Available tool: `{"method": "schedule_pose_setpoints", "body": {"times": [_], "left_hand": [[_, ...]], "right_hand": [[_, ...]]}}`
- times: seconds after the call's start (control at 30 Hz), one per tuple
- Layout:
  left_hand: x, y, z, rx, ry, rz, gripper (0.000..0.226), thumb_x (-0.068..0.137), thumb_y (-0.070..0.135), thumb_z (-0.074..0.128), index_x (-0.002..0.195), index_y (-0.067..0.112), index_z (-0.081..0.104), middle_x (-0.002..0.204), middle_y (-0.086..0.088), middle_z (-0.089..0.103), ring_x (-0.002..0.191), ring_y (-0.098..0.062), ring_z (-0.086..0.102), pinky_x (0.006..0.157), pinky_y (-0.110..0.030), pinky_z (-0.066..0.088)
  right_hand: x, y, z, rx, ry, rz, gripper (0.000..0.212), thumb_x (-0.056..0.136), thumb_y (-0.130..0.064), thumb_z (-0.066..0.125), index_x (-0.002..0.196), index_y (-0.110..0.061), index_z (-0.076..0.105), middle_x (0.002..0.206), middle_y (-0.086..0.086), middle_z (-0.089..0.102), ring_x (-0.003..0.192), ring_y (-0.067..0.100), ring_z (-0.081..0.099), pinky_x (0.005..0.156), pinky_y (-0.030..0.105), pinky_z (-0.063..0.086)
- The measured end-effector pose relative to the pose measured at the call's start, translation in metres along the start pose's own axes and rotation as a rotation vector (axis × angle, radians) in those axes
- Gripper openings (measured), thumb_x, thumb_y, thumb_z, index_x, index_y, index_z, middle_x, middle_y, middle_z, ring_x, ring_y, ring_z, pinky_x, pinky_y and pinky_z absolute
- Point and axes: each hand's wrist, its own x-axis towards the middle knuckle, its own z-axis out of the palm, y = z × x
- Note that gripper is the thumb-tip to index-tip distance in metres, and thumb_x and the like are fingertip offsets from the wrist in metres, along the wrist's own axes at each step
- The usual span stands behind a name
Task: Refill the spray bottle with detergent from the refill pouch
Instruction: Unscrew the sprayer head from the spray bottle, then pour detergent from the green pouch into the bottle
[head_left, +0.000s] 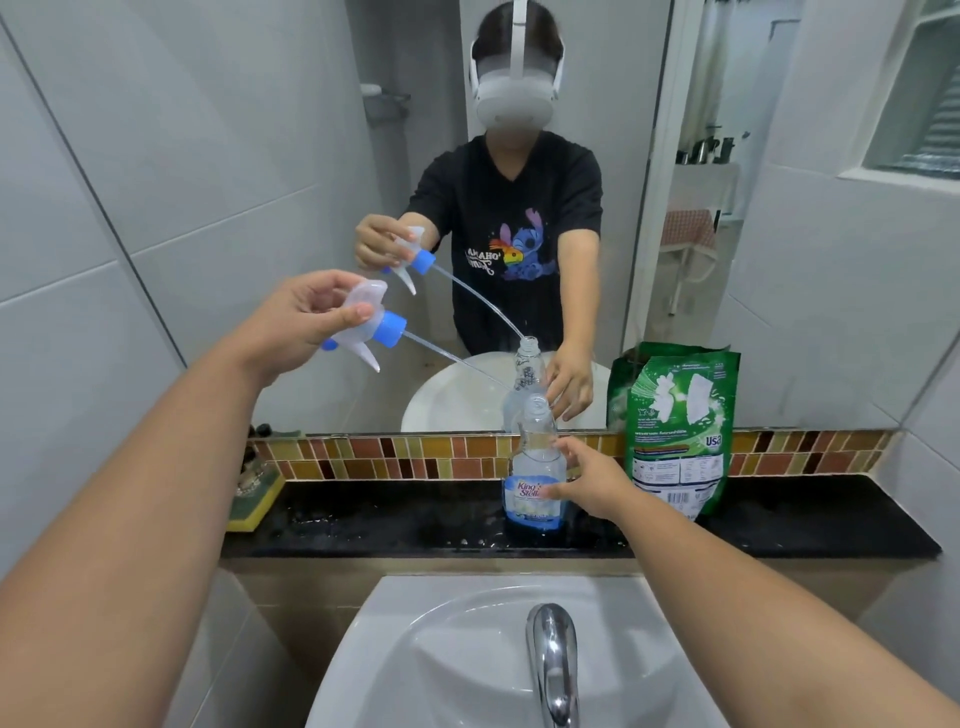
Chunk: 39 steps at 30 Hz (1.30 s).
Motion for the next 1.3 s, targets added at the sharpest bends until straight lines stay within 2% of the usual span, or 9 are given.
{"method": "schedule_pose_setpoints", "body": {"times": [0.27,0.37,0.5,0.6,0.77,0.97,1.17,1.27,1.3], "left_hand": [[-0.019,-0.013,-0.011,-0.084,0.101,-0.063,0.018,0.083,0.038,0.066,0.1,0.037,0.071,0.087,0.011,0.075,0.078,-0.01,0.059,0.069,-0.029,0.043],[-0.024,-0.018,-0.01,-0.106,0.118,-0.063,0.022,0.085,0.032,0.064,0.106,0.03,0.069,0.082,0.013,0.074,0.072,-0.006,0.058,0.064,-0.026,0.043],[-0.039,-0.031,-0.002,-0.184,0.174,-0.079,0.026,0.095,0.016,0.056,0.121,0.013,0.06,0.081,0.014,0.073,0.066,-0.004,0.058,0.053,-0.019,0.046],[-0.061,-0.048,0.012,-0.289,0.224,-0.152,0.032,0.091,0.024,0.056,0.122,0.017,0.059,0.094,0.007,0.071,0.073,-0.008,0.059,0.054,-0.019,0.048],[-0.104,-0.093,0.057,-0.447,0.228,-0.286,0.028,0.087,0.028,0.058,0.114,0.02,0.063,0.097,0.006,0.075,0.082,-0.008,0.068,0.064,-0.02,0.056],[-0.158,-0.15,0.13,-0.44,0.094,-0.569,0.031,0.078,0.048,0.067,0.107,0.037,0.072,0.114,0.0,0.069,0.1,-0.017,0.063,0.08,-0.032,0.054],[-0.191,-0.197,0.196,-0.392,-0.042,-0.733,0.024,0.089,0.04,0.066,0.11,0.028,0.069,0.099,-0.004,0.071,0.08,-0.019,0.059,0.074,-0.031,0.051],[-0.199,-0.216,0.221,-0.295,-0.082,-0.858,0.023,0.091,0.046,0.064,0.109,0.032,0.065,0.109,-0.001,0.067,0.098,-0.027,0.062,0.093,-0.039,0.052],[-0.202,-0.219,0.228,-0.301,-0.079,-0.876,0.023,0.091,0.045,0.065,0.109,0.031,0.066,0.11,-0.002,0.068,0.101,-0.028,0.063,0.092,-0.039,0.054]], "right_hand": [[-0.002,-0.001,0.001,-0.003,0.003,0.02,0.072,0.077,-0.027,0.083,0.137,-0.033,0.043,0.101,-0.015,0.058,0.08,-0.005,0.054,0.048,0.01,0.042],[-0.006,-0.004,0.0,-0.016,0.022,0.02,0.075,0.078,-0.029,0.082,0.14,-0.033,0.04,0.112,-0.006,0.057,0.082,0.0,0.056,0.048,0.01,0.041],[-0.016,-0.004,-0.006,-0.014,0.068,0.002,0.082,0.075,-0.033,0.084,0.143,-0.032,0.038,0.126,0.001,0.056,0.1,0.015,0.057,0.063,0.02,0.045],[-0.028,-0.001,-0.013,-0.014,0.121,-0.015,0.08,0.075,-0.033,0.084,0.141,-0.032,0.04,0.118,-0.001,0.055,0.103,0.017,0.055,0.077,0.028,0.045],[-0.053,0.012,-0.026,0.012,0.202,-0.033,0.064,0.079,-0.025,0.081,0.135,-0.025,0.049,0.114,0.003,0.06,0.102,0.02,0.058,0.086,0.032,0.048],[-0.077,0.04,-0.044,0.055,0.303,0.046,0.043,0.086,-0.02,0.073,0.126,-0.022,0.057,0.101,0.0,0.061,0.093,0.019,0.06,0.083,0.034,0.051],[-0.087,0.075,-0.058,0.146,0.451,0.185,0.035,0.088,-0.018,0.069,0.121,-0.025,0.06,0.096,-0.003,0.062,0.083,0.009,0.059,0.062,0.019,0.043],[-0.085,0.088,-0.065,0.194,0.538,0.237,0.036,0.089,-0.016,0.068,0.122,-0.024,0.058,0.096,-0.004,0.061,0.08,0.004,0.056,0.056,0.018,0.039],[-0.083,0.091,-0.069,0.199,0.562,0.25,0.037,0.089,-0.016,0.068,0.123,-0.023,0.057,0.1,-0.002,0.062,0.08,0.006,0.056,0.056,0.02,0.039]]}}
